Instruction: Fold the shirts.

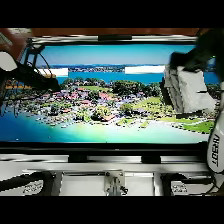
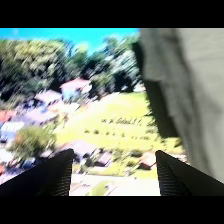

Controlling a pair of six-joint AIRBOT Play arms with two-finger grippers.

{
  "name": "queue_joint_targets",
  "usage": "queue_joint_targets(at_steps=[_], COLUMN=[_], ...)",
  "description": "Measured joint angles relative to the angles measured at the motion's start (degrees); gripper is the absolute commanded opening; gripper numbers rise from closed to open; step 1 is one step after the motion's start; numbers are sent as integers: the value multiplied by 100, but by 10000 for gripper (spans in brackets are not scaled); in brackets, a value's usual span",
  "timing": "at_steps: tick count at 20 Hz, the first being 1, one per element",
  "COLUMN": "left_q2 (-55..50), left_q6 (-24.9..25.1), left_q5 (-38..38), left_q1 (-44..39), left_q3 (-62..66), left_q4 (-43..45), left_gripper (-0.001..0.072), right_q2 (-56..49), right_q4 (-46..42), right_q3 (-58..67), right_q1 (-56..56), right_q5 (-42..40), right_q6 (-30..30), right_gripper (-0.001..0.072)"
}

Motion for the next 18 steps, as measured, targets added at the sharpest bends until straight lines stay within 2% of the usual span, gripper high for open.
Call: queue_joint_targets(at_steps=[7, 18], left_q2=[-245, -293], left_q6=[-455, -498], left_q5=[-570, -629], left_q1=[-531, -623], left_q3=[7, -328], left_q4=[804, 669], left_gripper=[678, 678], right_q2=[-299, -330], right_q4=[761, 898], right_q3=[-699, -776], right_q1=[669, 741], right_q5=[-81, 96], right_q6=[313, 365], right_gripper=[622, 622])
